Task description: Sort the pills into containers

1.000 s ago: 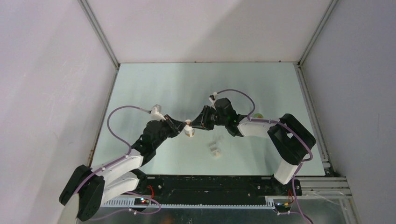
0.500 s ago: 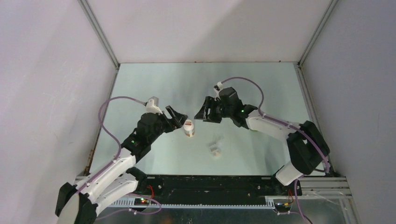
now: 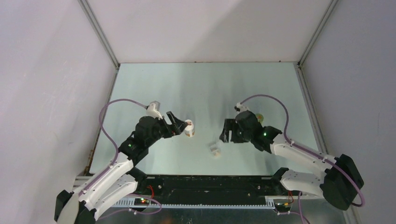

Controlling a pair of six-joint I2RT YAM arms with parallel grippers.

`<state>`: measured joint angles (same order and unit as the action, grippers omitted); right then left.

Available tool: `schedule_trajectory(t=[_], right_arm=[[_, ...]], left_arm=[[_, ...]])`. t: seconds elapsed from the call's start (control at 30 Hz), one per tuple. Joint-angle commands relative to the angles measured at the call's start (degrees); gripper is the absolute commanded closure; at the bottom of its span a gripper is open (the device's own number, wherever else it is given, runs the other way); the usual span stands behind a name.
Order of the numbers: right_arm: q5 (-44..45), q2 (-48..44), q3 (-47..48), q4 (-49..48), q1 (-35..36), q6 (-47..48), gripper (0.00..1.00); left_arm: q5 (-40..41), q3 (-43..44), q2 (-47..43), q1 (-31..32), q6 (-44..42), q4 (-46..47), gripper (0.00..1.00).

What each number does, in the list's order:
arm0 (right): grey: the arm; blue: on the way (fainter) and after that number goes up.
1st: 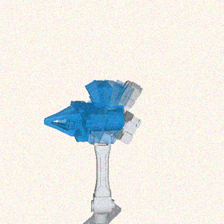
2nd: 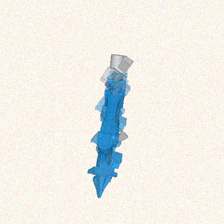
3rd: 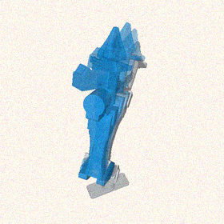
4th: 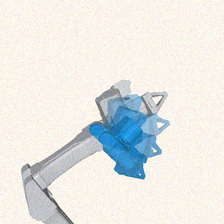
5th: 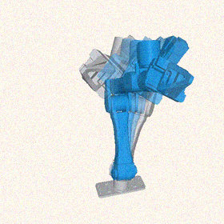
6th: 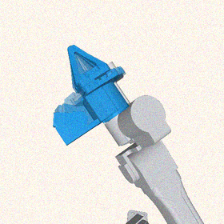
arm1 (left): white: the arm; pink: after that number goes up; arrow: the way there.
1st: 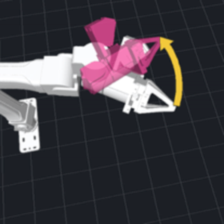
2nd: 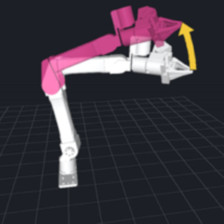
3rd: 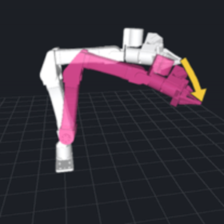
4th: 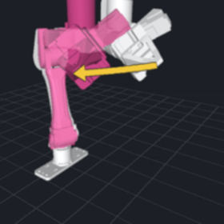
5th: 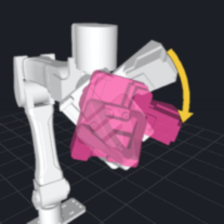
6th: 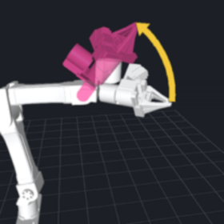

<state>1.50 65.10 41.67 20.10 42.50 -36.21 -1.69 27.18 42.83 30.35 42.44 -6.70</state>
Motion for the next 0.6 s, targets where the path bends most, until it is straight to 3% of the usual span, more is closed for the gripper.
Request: schedule_trajectory(t=[0.0,0.23,0.57], right_arm=[[4.13,-4.69,-4.93,0.05,5.35,5.21,0.22],[9.85,2.27,-7.30,-6.25,16.20,10.26,0.21],[16.71,14.62,-4.76,-11.13,21.25,9.67,0.22]], left_arm=[[-4.32,-2.57,-0.89,-0.29,1.53,2.72,0.08],[-4.42,-2.61,-0.54,-0.29,1.22,2.89,0.08],[-3.14,-2.42,-1.63,-0.29,0.46,0.74,0.07]])
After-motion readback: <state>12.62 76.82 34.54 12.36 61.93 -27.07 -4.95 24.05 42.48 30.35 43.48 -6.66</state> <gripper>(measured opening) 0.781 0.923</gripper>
